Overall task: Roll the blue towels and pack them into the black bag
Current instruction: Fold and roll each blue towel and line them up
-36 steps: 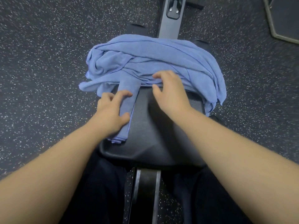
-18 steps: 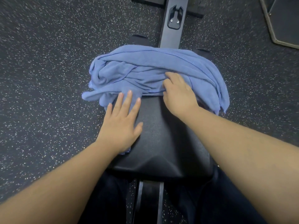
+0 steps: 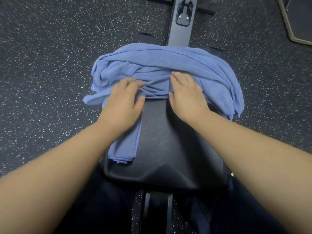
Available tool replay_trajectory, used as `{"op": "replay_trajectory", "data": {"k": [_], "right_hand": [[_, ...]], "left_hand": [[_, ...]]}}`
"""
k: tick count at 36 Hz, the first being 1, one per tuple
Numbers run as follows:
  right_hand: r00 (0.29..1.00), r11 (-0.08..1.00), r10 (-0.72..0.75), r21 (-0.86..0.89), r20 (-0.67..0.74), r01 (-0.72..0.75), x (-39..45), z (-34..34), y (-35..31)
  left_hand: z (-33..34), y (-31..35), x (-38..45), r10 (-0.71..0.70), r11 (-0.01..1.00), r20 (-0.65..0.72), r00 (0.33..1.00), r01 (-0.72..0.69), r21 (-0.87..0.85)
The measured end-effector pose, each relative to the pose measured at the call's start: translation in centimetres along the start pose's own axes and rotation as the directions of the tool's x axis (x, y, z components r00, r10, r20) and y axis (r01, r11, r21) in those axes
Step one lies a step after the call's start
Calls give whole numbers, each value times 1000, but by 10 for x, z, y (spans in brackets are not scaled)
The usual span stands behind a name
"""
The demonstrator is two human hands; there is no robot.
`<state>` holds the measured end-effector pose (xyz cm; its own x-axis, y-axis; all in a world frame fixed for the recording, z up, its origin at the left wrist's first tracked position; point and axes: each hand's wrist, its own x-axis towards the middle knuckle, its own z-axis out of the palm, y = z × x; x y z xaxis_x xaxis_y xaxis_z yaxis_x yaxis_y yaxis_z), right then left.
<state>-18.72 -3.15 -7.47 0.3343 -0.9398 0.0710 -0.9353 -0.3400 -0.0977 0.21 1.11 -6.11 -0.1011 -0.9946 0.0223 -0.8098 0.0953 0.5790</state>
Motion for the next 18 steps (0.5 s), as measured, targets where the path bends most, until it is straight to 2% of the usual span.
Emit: {"op": "replay_trajectory", "data": {"k": [5, 9, 14, 18], "right_hand": [[995, 998, -25, 60, -98, 31, -8, 7, 7], [997, 998, -45, 34, -68, 48, -9, 7, 11], [999, 999, -12, -45, 37, 14, -6, 4, 8], [999, 998, 0, -64, 33, 2, -4, 1, 4]], "left_hand": [[-2, -5, 22, 8, 1000, -52, 999, -9, -16], [-3, -4, 35, 24, 1000, -34, 999, -25, -8], [3, -3, 54, 64, 994, 63, 996, -69, 81], [5, 0, 66, 78, 984, 103, 992, -94, 152]]}}
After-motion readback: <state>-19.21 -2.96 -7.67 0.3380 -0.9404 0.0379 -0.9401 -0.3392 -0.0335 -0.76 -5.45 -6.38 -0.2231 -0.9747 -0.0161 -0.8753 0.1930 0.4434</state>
